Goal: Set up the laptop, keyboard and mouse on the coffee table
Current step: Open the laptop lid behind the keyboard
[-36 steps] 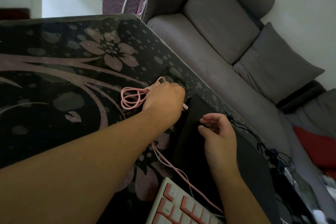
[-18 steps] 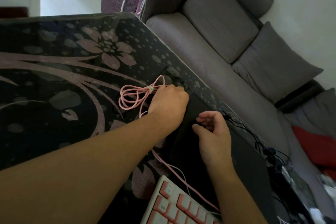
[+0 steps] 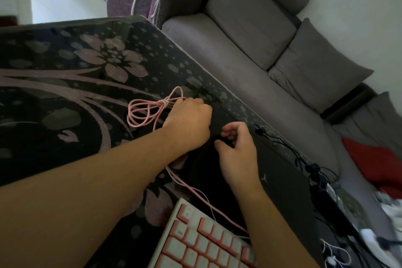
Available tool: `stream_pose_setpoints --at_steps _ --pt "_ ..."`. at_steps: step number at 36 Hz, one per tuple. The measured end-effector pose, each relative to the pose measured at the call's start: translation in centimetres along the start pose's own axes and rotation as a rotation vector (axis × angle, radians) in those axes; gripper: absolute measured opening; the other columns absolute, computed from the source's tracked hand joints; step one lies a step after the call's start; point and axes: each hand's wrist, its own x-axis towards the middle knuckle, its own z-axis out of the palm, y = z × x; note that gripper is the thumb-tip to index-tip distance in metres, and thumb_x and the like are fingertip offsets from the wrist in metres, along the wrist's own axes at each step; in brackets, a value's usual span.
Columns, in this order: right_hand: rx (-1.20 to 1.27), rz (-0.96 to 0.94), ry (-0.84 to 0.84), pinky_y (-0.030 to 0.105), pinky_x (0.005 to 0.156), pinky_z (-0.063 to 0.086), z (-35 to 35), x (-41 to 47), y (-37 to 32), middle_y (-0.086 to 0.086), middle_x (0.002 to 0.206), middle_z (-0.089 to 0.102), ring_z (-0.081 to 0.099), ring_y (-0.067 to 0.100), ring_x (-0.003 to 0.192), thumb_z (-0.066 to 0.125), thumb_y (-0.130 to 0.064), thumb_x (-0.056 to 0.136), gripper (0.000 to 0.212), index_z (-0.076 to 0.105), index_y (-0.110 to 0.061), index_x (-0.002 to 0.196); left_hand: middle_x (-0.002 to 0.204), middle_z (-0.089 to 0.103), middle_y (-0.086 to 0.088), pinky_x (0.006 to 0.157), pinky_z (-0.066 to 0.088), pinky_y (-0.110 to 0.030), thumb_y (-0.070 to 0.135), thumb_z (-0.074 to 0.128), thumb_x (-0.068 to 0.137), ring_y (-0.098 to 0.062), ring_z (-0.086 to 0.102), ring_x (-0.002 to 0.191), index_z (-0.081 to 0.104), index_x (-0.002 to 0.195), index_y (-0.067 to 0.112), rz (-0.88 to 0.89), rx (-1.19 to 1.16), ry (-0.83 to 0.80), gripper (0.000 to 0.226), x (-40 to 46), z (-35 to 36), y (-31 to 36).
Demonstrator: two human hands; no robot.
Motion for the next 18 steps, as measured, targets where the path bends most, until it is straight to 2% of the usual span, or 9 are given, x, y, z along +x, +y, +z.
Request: stream_pose_setpoints --at_steps 5,10,15,18 --pt "-0.102 -0.008 -0.012 0.027 0.098 0.046 -0.4 0.0 -0.4 -0.015 0.117 0.054 0.048 0.005 0.116 0.072 -0.012 0.090 0.034 0.058 -0.033 0.113 0.135 0.057 -0.009 0.105 0.051 -0.043 0.026 0.062 0.098 -0.024 0.057 0.121 0.056 0.137 0.018 -0.006 -0.059 -0.086 0.040 -1.2 -0.8 1.1" --pt "-0.231 -0.013 -0.019 0.036 0.113 0.043 -0.7 -0.3 -0.9 -0.010 0.131 0.050 0.041 0.008 0.127 0.069 -0.020 0.093 0.037 0.057 -0.028 0.127 0.142 0.049 -0.014 0.104 0.052 -0.042 0.027 0.059 0.101 -0.026 0.055 0.124 0.045 0.144 0.014 0.018 0.003 -0.154 0.047 -2.7 -1.0 2.5" --pt "-0.232 0.079 -0.124 0.036 0.123 0.028 -3.3 -1.9 -0.3 -0.003 0.157 0.035 0.028 0.017 0.148 0.066 -0.026 0.100 0.056 0.044 -0.020 0.151 0.152 0.038 -0.021 0.109 0.048 -0.044 0.032 0.056 0.103 -0.033 0.047 0.136 0.037 0.151 0.014 0.107 0.172 -0.286 0.055 -4.0 -1.3 4.3" --pt "-0.206 0.182 -0.164 0.035 0.122 0.029 -6.6 -3.9 1.6 -0.004 0.161 0.027 0.027 0.016 0.151 0.069 -0.027 0.099 0.064 0.039 -0.021 0.156 0.165 0.017 -0.021 0.116 0.041 -0.047 0.038 0.056 0.104 -0.037 0.031 0.150 0.034 0.154 0.017 0.134 0.257 -0.357 0.059 -4.8 -2.1 5.5"
